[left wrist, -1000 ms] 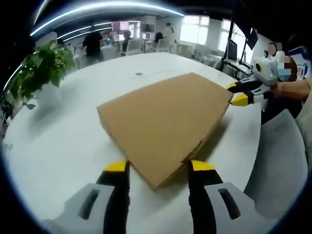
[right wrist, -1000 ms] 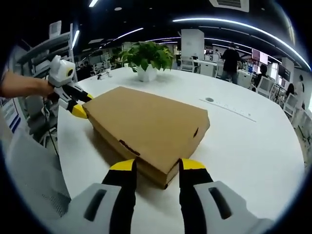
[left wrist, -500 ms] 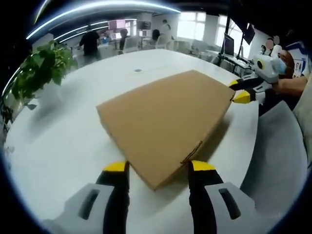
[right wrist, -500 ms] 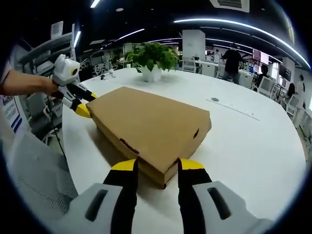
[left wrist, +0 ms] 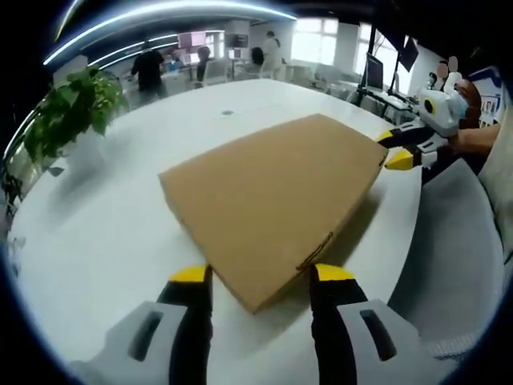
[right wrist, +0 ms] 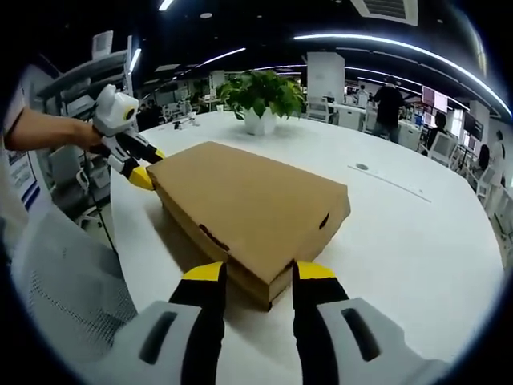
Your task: Operate the shoe box by opening the lid, removing the specified soft item, and placing it in the target area until the item is outside and the box remains undamaged.
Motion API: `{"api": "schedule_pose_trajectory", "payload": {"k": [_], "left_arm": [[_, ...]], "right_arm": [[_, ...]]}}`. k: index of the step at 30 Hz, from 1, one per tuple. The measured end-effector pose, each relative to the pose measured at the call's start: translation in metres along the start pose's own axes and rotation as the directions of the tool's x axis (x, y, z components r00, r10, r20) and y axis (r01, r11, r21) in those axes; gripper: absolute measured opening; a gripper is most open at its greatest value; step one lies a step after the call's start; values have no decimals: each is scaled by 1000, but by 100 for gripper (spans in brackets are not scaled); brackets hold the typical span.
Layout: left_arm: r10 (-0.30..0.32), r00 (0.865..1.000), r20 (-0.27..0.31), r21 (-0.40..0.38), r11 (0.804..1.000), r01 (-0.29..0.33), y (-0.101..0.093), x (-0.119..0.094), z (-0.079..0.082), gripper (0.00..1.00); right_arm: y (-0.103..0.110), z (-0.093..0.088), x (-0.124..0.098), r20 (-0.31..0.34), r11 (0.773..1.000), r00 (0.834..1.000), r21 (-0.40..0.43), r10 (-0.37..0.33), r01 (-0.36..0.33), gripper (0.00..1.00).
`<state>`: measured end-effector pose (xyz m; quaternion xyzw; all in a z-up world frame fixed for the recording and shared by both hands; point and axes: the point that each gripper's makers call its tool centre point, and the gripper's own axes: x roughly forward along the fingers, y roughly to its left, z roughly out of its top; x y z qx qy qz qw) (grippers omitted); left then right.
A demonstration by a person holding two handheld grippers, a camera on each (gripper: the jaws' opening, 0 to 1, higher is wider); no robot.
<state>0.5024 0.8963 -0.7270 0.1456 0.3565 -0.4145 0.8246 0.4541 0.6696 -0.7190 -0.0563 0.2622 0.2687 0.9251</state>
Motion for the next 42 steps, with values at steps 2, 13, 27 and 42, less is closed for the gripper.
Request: {"api": "schedule_pose_trajectory", "payload": {"k": [2, 13, 27, 42], "left_arm": [[5, 1000, -2, 2, 1000, -5, 0, 0, 0, 48], [29, 999, -15, 3, 1000, -29, 1, 2, 1, 50], [35, 999, 31, -22, 999, -35, -1, -9, 11, 54], [74, 994, 80, 23, 997, -76, -1, -32, 38, 54]], "right_arm": [[0, 0, 0, 5, 1000, 1000, -19, 2, -2, 30], [2, 1, -1, 9, 999, 1000, -48, 13, -12, 33], [3, 16, -10, 41, 999, 999, -50, 14, -12, 33], [-1, 56, -26, 113, 996, 994, -93, -2, 13, 35]]}}
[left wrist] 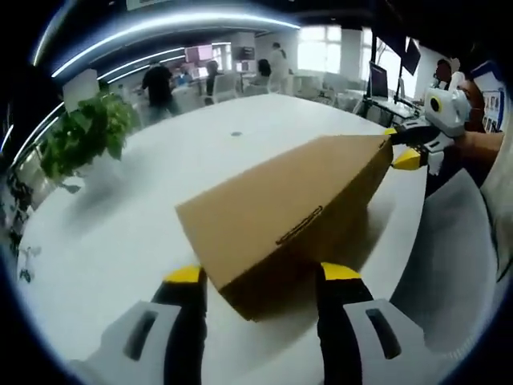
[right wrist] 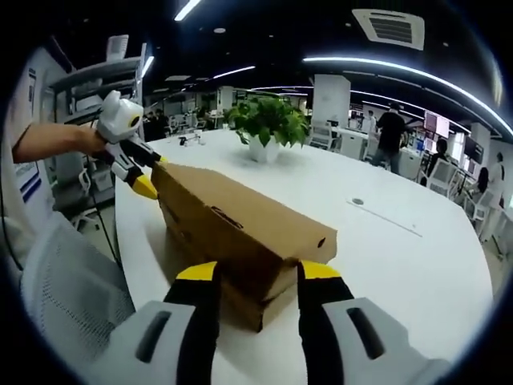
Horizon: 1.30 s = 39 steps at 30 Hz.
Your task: Operate the shoe box by opening the lid, removing the specified soft item, and placing it in the target area until the item is outside and the box remains undamaged.
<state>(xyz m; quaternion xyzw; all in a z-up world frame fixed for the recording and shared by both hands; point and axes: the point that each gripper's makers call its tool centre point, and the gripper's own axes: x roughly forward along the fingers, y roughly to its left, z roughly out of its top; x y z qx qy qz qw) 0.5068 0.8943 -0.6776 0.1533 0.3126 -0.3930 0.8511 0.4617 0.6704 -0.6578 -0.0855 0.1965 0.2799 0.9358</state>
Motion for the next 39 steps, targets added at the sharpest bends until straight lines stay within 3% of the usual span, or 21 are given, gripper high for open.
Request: {"api": "schedule_pose_trajectory", "payload": {"k": [19, 35, 39], "left_arm": [[74, 993, 87, 13, 997, -75, 24, -10, 48, 49], [190, 974, 126, -14, 982, -190, 56, -7, 74, 27], [234, 964, 127, -53, 972, -229, 67, -7, 79, 18]], "right_arm": [[-22, 49, 6, 68, 999, 998, -53, -8, 11, 42], [-42, 71, 18, 89, 996, 996, -82, -17, 24, 43], [-48, 74, 21, 93, 996, 995, -88, -24, 32, 41]]}}
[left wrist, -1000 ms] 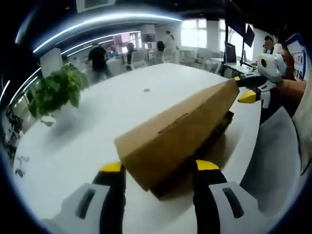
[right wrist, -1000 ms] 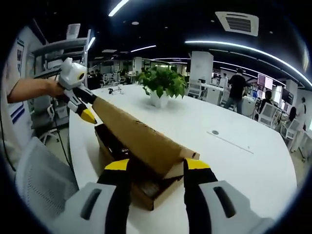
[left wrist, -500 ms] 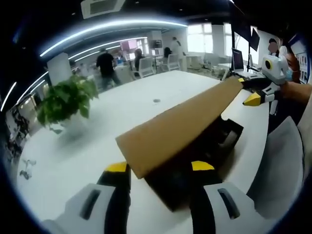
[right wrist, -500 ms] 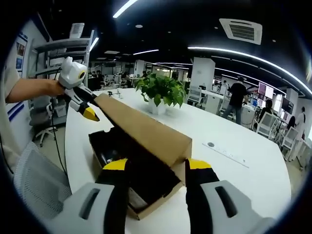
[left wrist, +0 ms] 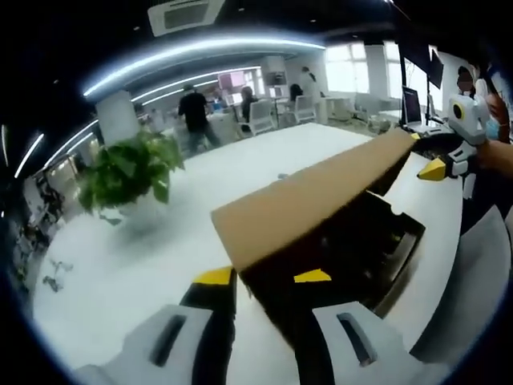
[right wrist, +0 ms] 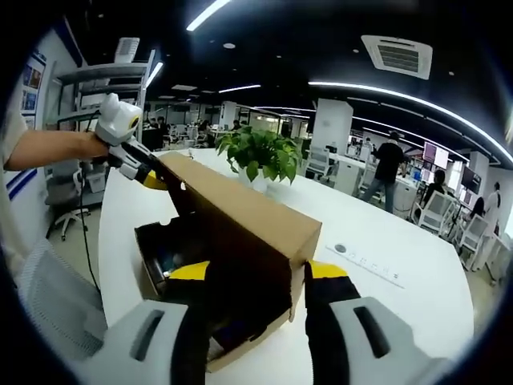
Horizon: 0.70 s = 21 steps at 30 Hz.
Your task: Operate the shoe box by opening the lid, removing the specified soft item, and placing it in the target area until the item is outside and the box remains undamaged.
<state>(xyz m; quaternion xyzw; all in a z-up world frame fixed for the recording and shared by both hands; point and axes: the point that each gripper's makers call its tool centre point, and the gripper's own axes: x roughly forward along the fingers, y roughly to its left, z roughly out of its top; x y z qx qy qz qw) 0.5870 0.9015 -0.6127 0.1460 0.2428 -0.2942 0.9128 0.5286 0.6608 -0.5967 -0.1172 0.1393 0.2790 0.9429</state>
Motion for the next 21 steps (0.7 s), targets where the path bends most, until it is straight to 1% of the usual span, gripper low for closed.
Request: {"api": "schedule_pose_trajectory", "payload": {"k": [3, 9, 13, 15, 21], "left_arm": [[21, 1000, 5, -24, 999, -21, 5, 3, 4, 14], [52, 999, 11, -42, 998, -51, 12, 6, 9, 9], [76, 997, 14, -44, 996, -75, 18, 7, 10, 1], [73, 997, 20, -66, 995, -71, 20, 9, 12, 1], [74, 997, 29, -77, 994, -71, 24, 11, 15, 0]], "right_arm": [[-3, 2, 2, 6, 1000, 1000, 4, -5, 5, 41], [-10, 6, 8, 12, 1000, 1000, 5, -17, 17, 40], [-16, 7, 10, 14, 1000, 1000, 8, -26, 25, 37], [-19, 8, 11, 16, 1000, 999, 10, -30, 29, 36], [-31, 10, 14, 33, 998, 998, 29, -48, 48, 29]]}}
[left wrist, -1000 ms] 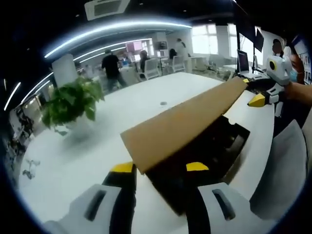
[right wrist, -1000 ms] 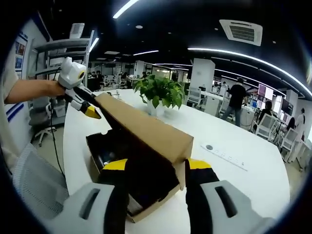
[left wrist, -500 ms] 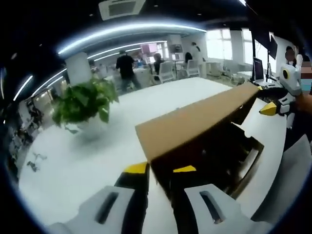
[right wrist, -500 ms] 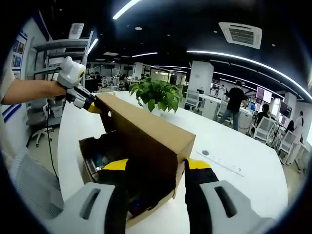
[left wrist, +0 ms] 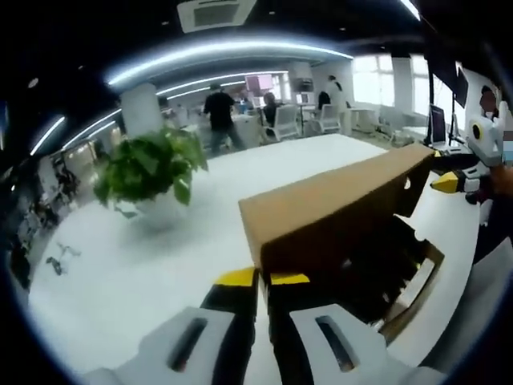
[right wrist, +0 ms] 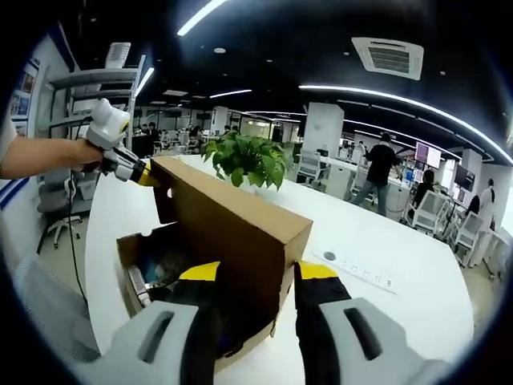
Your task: Operate the shoe box by opening the lid, removing the specified soft item, and placing it in the target area until the item is outside and the box remains undamaged.
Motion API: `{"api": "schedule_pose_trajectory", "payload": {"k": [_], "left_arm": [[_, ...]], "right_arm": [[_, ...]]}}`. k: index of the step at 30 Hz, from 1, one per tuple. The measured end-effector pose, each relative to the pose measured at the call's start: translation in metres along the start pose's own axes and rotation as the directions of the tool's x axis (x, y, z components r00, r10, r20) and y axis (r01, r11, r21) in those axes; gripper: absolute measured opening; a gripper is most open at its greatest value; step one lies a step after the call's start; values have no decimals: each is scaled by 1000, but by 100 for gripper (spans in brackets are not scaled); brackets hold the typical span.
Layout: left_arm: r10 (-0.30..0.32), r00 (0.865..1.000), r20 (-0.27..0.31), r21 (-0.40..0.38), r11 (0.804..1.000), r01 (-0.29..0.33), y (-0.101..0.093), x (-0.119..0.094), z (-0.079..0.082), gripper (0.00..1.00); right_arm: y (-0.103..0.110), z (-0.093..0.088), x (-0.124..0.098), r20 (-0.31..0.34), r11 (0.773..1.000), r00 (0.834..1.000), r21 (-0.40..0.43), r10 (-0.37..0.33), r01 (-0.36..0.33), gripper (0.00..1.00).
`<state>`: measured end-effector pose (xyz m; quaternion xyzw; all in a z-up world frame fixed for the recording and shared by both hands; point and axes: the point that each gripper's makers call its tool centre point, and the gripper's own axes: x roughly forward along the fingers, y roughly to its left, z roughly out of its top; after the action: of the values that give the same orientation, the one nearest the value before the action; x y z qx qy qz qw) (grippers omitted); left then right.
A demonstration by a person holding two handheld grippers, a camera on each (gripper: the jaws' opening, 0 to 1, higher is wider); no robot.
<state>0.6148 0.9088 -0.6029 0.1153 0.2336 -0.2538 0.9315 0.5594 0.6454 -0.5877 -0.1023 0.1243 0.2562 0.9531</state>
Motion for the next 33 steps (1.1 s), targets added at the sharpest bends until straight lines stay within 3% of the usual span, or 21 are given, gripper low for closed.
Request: {"api": "schedule_pose_trajectory", "payload": {"k": [4, 8, 20, 33], "left_arm": [[-4, 1000, 10, -15, 1000, 4, 2, 3, 3, 0], [-4, 1000, 14, -23, 1000, 4, 3, 6, 6, 0], [-2, 1000, 29, -44, 999, 4, 9, 17, 13, 0], [0, 999, 36, -70, 998, 2, 14, 28, 18, 0]], "right_arm": [[-8, -2, 2, -2, 999, 1000, 29, -19, 19, 22], [-13, -16, 3, -29, 998, 999, 50, -35, 37, 23], [-15, -66, 13, -136, 999, 990, 24, -32, 36, 19], [-23, -95, 31, -178, 997, 981, -8, -81, 81, 11]]}}
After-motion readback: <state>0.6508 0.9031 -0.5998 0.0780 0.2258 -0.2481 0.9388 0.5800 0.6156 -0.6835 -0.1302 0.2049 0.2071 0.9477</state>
